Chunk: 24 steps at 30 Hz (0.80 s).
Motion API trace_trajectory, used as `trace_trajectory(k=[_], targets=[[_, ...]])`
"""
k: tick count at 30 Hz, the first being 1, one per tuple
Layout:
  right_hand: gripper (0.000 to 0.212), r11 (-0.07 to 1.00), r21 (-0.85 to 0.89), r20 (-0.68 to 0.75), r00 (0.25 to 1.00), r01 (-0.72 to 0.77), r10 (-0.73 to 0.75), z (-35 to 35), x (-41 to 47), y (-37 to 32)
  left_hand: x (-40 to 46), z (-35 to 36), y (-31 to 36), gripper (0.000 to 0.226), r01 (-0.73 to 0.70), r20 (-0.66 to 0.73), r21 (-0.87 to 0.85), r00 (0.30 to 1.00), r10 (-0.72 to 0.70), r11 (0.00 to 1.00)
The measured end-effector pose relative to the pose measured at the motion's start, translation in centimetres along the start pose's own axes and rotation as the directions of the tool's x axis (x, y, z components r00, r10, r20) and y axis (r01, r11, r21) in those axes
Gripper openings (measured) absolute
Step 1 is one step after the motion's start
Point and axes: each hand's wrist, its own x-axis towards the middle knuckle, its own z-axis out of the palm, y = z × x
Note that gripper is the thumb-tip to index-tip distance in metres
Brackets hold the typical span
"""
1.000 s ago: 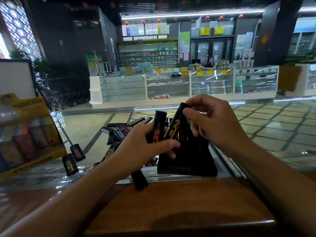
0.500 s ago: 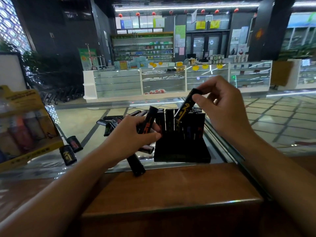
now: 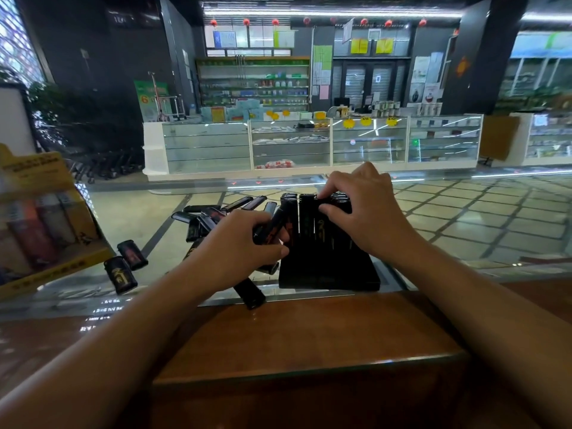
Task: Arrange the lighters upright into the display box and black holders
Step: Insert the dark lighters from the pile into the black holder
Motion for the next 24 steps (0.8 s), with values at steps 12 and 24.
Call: trace_trajectory(k=[12,24], targets=[[0.015,0.974,0.223,-0.026,0.999,-0.038,0.045,-0.7,0.0,-1.3,-1.0,-0.2,2.0,0.004,0.007,0.044,-0.272,0.999,0.005,0.962],[0.021,0.847,0.53,-0.009,1.0,0.029,-0.028,-1.7,-0.5,-3.6,-0.8,0.4,2.5,0.009,-0.054,0.146,-0.281,0.984,0.098,0.958]])
